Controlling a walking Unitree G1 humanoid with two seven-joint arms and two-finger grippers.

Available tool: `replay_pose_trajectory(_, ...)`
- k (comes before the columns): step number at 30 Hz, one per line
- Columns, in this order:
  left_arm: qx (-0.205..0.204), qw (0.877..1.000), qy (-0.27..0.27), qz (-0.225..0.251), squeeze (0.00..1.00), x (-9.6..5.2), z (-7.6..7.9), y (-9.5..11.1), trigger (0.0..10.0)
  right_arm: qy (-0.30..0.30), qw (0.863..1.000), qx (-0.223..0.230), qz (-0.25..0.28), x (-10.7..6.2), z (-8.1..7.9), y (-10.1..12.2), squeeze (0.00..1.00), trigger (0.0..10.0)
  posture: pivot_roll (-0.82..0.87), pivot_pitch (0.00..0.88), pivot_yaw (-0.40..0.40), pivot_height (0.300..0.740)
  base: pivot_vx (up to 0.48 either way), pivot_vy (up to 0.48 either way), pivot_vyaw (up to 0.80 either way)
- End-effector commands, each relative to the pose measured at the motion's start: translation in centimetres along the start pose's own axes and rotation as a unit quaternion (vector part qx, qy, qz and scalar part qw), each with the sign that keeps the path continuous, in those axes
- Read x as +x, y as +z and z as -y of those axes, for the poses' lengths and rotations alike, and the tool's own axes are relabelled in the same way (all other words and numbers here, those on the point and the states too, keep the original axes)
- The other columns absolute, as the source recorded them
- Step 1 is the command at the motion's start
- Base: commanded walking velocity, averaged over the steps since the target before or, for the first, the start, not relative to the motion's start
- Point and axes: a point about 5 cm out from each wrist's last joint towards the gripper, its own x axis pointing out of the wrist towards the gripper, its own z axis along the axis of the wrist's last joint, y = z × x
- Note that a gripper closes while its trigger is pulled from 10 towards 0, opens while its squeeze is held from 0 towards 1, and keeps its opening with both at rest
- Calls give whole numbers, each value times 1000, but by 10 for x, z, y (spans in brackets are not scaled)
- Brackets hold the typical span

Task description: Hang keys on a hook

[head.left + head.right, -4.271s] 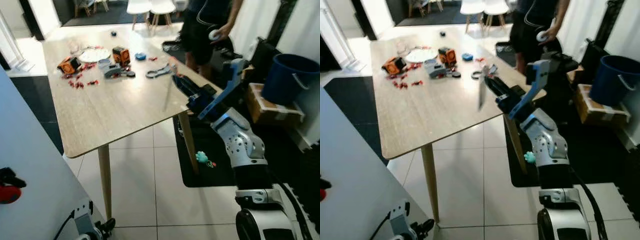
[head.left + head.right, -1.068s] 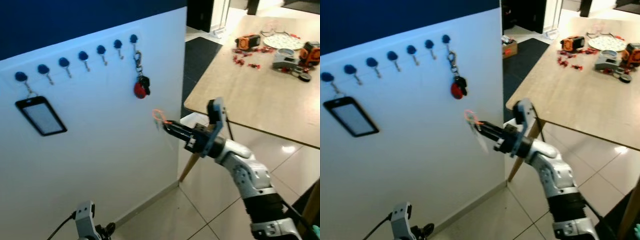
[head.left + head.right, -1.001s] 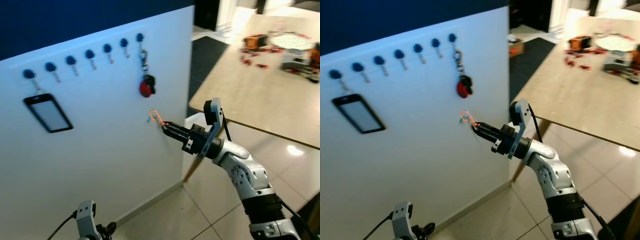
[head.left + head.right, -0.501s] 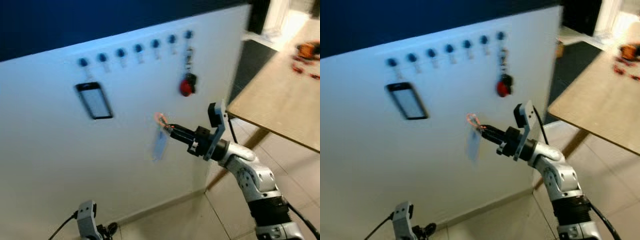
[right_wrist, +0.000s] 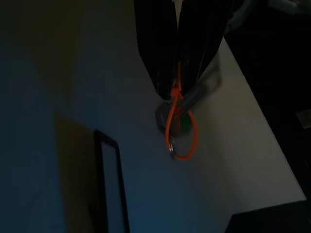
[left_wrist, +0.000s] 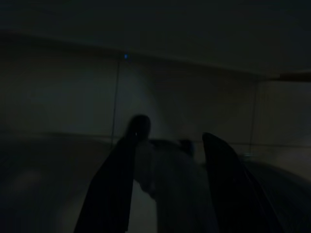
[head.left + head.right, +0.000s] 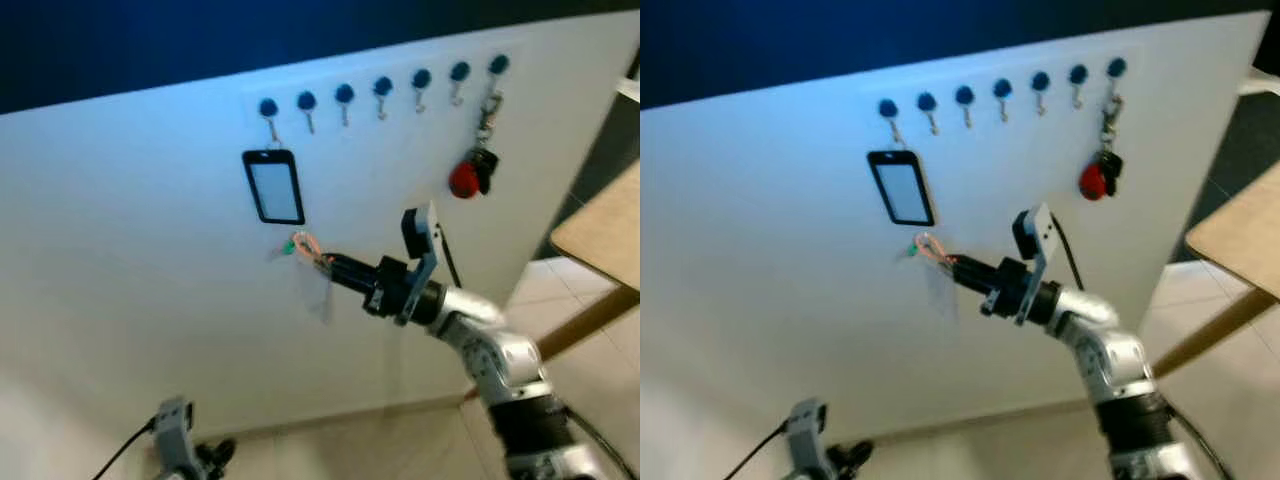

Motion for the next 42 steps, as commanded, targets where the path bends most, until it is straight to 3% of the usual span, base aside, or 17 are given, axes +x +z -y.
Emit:
replay_pose_trajectory(1,5,1000,-2,0,0,0,-1,3,10000,11,1000,0,11,3,-3,4,0,10000,-135,15,110,740,0,-472,0)
replay_pose_trajectory(8,-4,1000,6,3,0,1,0,4,10000,-1,1000,-5,2,3,0,2,0,10000,-135,3,110,740,0,-421,0)
replay_pose_trajectory(19,-7,1000,13,11,0,1,-2,8,10000,-1,1000,-5,6,3,-1,3,0,10000,-134,3,109,740,0,0,0)
replay_pose_trajectory(26,-8,1000,8,26,0,1,-2,14,10000,0,1000,-5,9,3,-1,3,0,10000,-134,5,111,740,0,-465,0)
replay_pose_trajectory(36,-31,989,25,140,0,-12,-23,55,10000,0,999,-13,30,5,-2,14,0,10000,-134,14,106,740,0,-36,0)
replay_pose_trajectory(38,-35,986,17,164,0,-16,-27,63,10000,0,999,-14,31,6,-2,15,0,10000,-132,14,105,740,0,0,0)
replay_pose_trajectory(40,-36,974,-19,223,0,-27,-33,84,10000,-2,999,-17,33,6,-2,16,0,10000,-130,14,102,740,0,0,0)
replay_pose_trajectory(42,-36,969,-33,241,0,-30,-35,90,10000,-2,999,-17,34,6,-2,17,0,10000,-130,14,102,740,0,0,0)
